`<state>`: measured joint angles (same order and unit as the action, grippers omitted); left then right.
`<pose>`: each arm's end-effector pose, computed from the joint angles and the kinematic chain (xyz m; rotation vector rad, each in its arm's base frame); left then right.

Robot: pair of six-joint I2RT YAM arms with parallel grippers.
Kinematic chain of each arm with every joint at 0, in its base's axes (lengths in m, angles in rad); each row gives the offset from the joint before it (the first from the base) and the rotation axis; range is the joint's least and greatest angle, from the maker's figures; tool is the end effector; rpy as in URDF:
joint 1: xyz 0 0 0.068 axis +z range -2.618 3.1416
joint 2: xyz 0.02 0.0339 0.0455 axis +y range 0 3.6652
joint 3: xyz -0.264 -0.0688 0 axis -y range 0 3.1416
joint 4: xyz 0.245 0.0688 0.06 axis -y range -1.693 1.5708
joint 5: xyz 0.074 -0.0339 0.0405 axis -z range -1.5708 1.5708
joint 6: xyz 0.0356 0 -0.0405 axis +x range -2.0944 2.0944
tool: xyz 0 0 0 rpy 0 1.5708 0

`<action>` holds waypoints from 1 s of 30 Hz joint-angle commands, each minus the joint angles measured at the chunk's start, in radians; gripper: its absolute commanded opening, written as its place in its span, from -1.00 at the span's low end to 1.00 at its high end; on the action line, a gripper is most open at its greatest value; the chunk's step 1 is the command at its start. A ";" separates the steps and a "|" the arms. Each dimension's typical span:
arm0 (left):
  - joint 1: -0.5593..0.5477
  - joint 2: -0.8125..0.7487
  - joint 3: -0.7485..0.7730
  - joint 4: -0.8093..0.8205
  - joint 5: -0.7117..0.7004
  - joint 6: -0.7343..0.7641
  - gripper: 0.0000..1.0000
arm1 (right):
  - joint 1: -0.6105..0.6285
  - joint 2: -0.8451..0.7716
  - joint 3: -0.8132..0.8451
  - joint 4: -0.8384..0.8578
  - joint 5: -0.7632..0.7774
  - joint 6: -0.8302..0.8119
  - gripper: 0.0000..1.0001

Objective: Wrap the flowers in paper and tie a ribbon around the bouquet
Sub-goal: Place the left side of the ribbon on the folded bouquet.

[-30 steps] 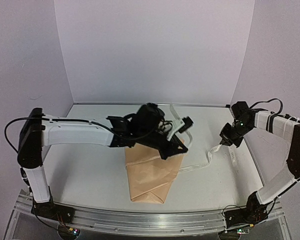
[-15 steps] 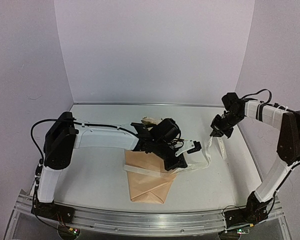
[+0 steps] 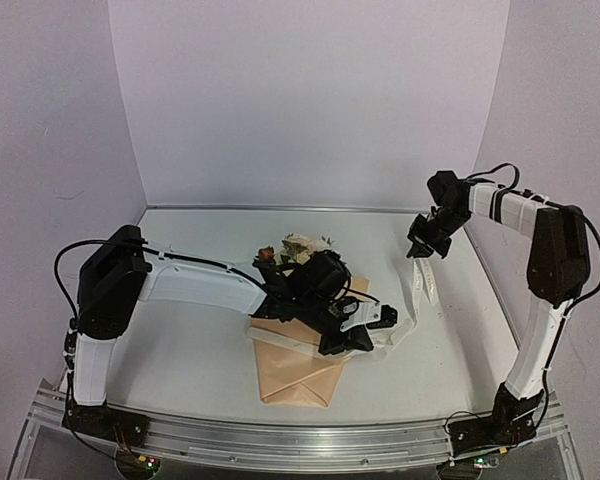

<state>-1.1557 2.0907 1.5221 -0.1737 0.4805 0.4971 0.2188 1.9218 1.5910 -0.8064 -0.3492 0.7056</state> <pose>0.1736 -0.4346 0.1899 1.9086 1.4124 -0.8829 0.3948 0.1003 0.2411 0.5733 2.7634 0.7222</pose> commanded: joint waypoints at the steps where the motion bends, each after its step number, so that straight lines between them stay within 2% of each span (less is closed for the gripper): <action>1: -0.001 -0.143 -0.108 0.265 0.064 0.083 -1.00 | 0.005 0.059 0.122 -0.050 0.014 -0.030 -1.00; 8: 0.017 -0.128 -0.102 0.302 0.072 0.098 -1.00 | 0.011 0.098 0.170 -0.063 0.004 -0.016 -1.00; 22: 0.027 -0.208 -0.165 0.538 0.109 0.085 -1.00 | 0.016 0.155 0.212 -0.101 0.002 -0.028 -1.00; 30: 0.034 -0.074 -0.043 0.385 0.136 0.127 -0.99 | 0.030 0.139 0.204 -0.101 -0.009 -0.029 -1.00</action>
<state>-1.1295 1.9581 1.3994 0.2645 0.5896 0.5961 0.2316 2.0686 1.7719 -0.8921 -0.3523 0.6838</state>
